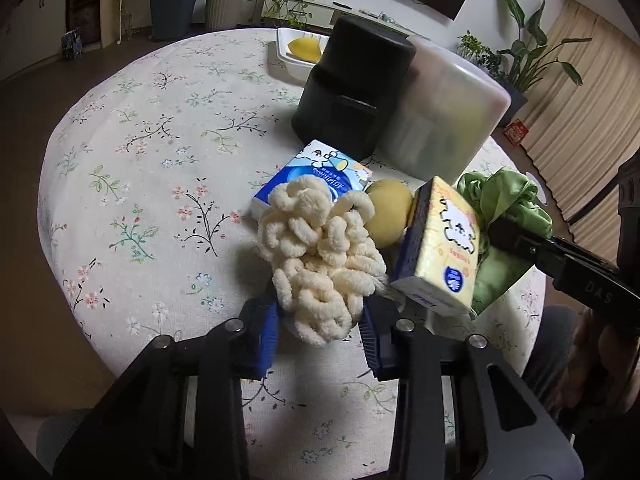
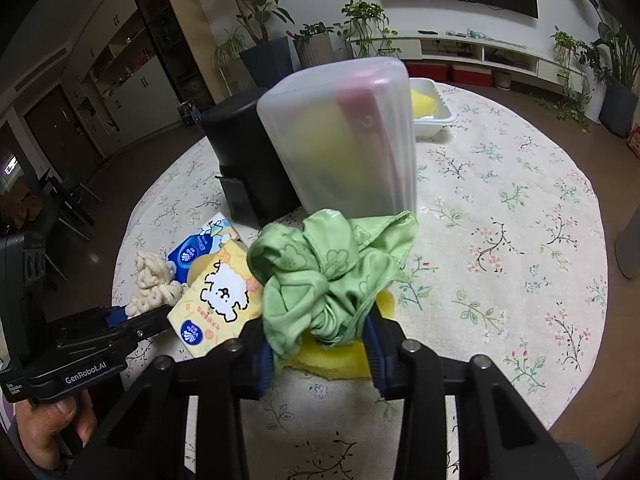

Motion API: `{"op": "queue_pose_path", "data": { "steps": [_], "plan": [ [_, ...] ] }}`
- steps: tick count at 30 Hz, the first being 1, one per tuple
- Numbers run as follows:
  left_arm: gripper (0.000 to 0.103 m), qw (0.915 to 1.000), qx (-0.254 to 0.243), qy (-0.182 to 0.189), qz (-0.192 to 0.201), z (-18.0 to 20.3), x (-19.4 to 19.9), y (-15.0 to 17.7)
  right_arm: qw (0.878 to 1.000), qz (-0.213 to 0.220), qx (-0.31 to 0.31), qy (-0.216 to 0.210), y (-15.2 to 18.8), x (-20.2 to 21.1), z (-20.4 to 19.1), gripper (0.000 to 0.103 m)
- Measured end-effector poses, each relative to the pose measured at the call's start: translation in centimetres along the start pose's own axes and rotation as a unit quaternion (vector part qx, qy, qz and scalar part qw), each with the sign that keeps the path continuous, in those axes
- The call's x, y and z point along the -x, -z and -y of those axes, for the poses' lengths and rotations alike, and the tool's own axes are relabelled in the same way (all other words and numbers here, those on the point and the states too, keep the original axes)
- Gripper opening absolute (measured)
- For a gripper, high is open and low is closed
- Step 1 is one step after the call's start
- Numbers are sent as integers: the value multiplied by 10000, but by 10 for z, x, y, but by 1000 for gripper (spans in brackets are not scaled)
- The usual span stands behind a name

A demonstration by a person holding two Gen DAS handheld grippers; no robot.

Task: Organize soft objects
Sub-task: 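Grasp the cream knitted puff with the left tool while the right tool grasps the green scrunchie, then carry the puff and scrunchie to the white tray and open both tools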

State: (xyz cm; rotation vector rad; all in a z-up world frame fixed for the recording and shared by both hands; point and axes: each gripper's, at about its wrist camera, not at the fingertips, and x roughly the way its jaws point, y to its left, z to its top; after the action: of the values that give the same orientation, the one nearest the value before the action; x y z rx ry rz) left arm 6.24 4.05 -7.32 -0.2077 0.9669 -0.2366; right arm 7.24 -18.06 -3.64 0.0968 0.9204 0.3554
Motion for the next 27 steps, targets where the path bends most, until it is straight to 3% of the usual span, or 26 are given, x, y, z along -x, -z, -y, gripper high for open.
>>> {"op": "queue_pose_path", "data": {
  "steps": [9, 27],
  "plan": [
    [32, 9999, -34, -14, 129, 5, 20, 5, 9997, 250, -14, 35, 0, 19, 1, 39],
    [32, 9997, -203, 35, 128, 13, 37, -2, 9998, 173, 103, 82, 7, 52, 11, 39]
  ]
}}
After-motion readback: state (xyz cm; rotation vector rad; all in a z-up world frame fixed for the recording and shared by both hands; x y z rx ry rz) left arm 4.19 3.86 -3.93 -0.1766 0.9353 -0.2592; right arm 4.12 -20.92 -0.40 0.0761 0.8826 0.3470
